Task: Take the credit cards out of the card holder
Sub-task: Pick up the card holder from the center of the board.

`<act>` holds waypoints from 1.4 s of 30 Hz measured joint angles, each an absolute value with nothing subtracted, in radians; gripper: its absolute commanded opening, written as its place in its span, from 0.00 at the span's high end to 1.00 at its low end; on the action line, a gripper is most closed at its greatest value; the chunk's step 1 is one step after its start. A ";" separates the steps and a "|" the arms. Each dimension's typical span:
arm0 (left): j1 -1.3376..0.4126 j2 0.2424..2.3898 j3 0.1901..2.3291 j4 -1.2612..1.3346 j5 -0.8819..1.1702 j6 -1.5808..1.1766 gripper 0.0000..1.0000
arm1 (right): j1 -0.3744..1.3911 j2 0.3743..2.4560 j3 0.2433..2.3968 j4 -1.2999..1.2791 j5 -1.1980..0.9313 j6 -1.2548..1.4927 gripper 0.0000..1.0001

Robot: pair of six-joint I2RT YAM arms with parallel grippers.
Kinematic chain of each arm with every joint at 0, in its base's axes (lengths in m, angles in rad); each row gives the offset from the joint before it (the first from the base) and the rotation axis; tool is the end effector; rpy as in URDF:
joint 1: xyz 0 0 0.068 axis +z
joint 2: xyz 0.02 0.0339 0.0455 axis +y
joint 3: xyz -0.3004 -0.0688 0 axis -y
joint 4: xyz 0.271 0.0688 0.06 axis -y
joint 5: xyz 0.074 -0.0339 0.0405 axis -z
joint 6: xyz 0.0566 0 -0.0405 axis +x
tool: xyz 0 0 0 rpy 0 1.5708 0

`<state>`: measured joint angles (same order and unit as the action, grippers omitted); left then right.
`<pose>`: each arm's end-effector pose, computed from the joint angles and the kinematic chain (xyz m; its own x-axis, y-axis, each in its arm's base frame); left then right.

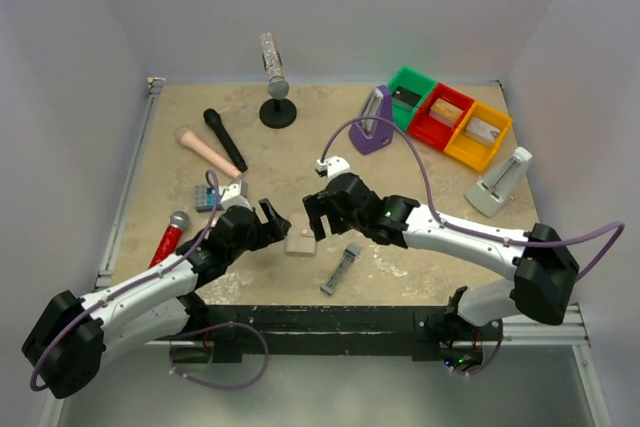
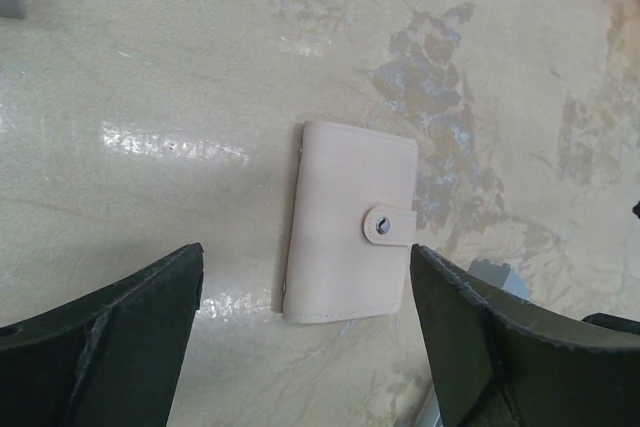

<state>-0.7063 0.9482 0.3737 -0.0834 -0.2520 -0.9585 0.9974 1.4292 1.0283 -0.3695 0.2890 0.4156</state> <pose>0.1665 -0.1235 0.1819 -0.6589 -0.4796 -0.5795 -0.1057 0.8218 -0.5599 0.1994 0.2790 0.2711 -0.6259 -0.2559 -0.7367 -0.4826 0.8691 0.1082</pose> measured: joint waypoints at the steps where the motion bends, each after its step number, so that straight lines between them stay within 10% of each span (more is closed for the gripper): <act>1: -0.704 0.927 0.350 -0.058 -0.242 -0.961 0.26 | 0.997 1.409 1.006 -0.351 0.266 0.420 0.10; 42: -0.669 1.134 0.310 0.109 -0.076 -0.902 0.58 | 0.695 1.712 0.851 0.113 -0.312 0.741 0.60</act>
<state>-0.6689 1.1339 0.3096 0.1093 -0.0765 -0.9016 0.6949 1.7123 0.8513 0.1127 -0.3119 0.7410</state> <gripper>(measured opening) 0.429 0.408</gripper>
